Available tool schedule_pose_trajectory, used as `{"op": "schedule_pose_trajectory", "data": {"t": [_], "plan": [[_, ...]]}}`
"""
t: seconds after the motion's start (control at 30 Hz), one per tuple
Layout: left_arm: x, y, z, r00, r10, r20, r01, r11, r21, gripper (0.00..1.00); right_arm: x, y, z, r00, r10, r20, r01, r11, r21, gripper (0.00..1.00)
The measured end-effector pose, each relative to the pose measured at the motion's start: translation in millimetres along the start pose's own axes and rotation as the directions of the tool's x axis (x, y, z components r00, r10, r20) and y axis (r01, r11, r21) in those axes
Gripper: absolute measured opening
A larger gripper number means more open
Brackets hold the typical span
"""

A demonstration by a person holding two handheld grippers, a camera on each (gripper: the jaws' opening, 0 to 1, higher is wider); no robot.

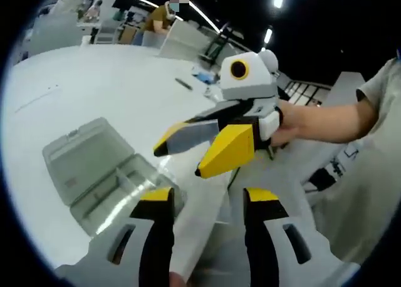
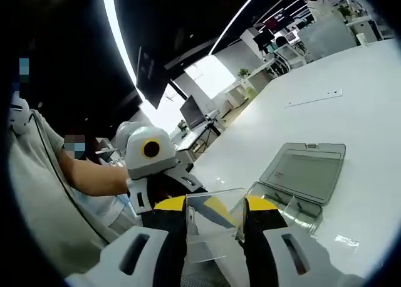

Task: Insert the divider into the dual guide fixture by aligning both edges with the guide slots and pushing it downward to the bottom, including one-sided entry, uneven engagement, binding, and posture correction.

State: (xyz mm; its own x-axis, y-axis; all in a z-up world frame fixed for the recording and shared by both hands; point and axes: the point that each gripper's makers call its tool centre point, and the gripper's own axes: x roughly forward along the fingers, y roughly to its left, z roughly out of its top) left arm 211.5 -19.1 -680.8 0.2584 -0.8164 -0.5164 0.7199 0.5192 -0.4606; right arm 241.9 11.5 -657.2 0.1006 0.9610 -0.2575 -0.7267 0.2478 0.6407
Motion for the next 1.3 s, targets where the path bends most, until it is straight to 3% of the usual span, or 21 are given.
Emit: {"op": "schedule_pose_trajectory", "data": {"t": [0.3,0.67,0.77,1.0,1.3], "plan": [[1,15.6,-2.8,0.988,0.151,-0.022,-0.151,0.988,-0.031,0.36,4,-18,-5.5,0.994,-0.104,-0.028,0.106,0.993,0.047,0.3],[1,25.0,-2.9,0.951,0.308,-0.023,-0.309,0.95,-0.056,0.28,9,-32,-11.7,0.974,-0.217,-0.058,0.222,0.967,0.122,0.3],[5,23.2,-4.8,0.945,0.325,-0.034,-0.327,0.943,-0.055,0.27,10,-34,-13.3,0.969,-0.239,-0.068,0.246,0.959,0.142,0.3],[4,32.4,-7.1,0.906,0.421,-0.045,-0.423,0.903,-0.07,0.21,12,-38,-18.5,0.953,-0.29,-0.087,0.301,0.939,0.168,0.3],[6,36.5,-14.0,0.892,0.447,-0.066,-0.452,0.887,-0.098,0.16,13,-40,-21.3,0.941,-0.325,-0.097,0.338,0.918,0.206,0.3]]}}
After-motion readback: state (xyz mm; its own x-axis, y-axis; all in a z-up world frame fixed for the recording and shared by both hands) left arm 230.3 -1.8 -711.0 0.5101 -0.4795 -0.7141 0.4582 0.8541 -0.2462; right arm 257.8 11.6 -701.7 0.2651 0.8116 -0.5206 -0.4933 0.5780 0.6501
